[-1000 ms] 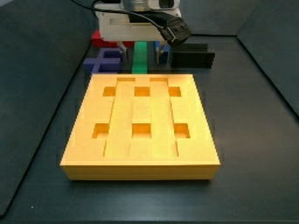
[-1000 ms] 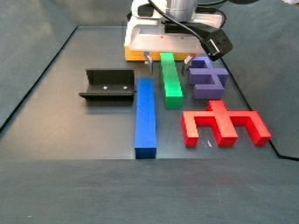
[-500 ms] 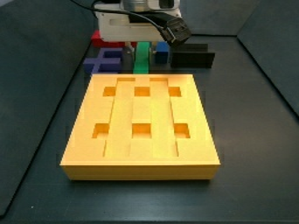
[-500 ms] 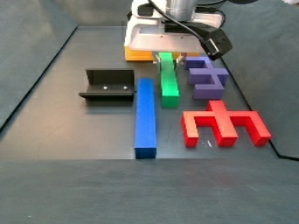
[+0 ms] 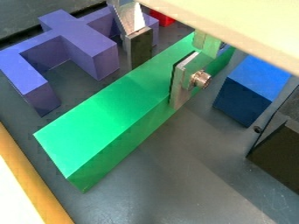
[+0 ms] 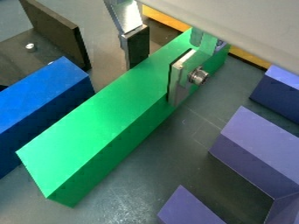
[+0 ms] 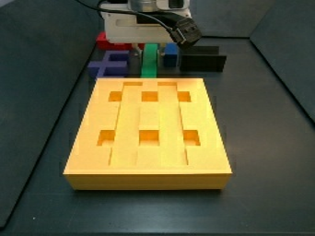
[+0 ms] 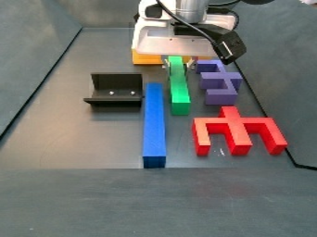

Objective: Pick up the green object. Move up. Move to above the board. Insert the green object.
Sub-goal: Pick up the green object, then move up.

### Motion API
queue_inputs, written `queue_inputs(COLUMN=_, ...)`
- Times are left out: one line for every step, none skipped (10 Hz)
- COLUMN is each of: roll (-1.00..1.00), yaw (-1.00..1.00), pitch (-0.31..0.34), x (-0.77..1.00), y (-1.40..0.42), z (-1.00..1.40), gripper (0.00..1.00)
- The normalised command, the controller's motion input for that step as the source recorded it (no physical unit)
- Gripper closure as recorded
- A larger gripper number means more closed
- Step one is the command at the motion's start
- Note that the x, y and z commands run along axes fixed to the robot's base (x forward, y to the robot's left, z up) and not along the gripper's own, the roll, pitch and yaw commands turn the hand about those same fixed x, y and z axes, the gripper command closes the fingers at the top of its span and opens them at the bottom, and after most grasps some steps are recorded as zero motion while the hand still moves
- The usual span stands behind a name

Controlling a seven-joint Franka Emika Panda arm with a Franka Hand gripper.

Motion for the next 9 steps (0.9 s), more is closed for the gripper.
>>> queue_inputs(roll=0.00, yaw=0.00, pitch=0.000, x=0.00, y=0.00, z=0.00, gripper=1.00)
queue_inputs(roll=0.00, yaw=0.00, pitch=0.000, x=0.00, y=0.00, z=0.00, gripper=1.00)
queue_inputs(roll=0.00, yaw=0.00, pitch=0.000, x=0.00, y=0.00, z=0.00, gripper=1.00)
queue_inputs(roll=0.00, yaw=0.00, pitch=0.000, x=0.00, y=0.00, z=0.00, gripper=1.00)
queue_inputs(roll=0.00, yaw=0.00, pitch=0.000, x=0.00, y=0.00, z=0.00, gripper=1.00)
queue_inputs(roll=0.00, yaw=0.00, pitch=0.000, x=0.00, y=0.00, z=0.00, gripper=1.00)
queue_inputs(roll=0.00, yaw=0.00, pitch=0.000, x=0.00, y=0.00, z=0.00, gripper=1.00)
queue_inputs(roll=0.00, yaw=0.00, pitch=0.000, x=0.00, y=0.00, z=0.00, gripper=1.00)
queue_inputs(roll=0.00, yaw=0.00, pitch=0.000, x=0.00, y=0.00, z=0.83, gripper=1.00)
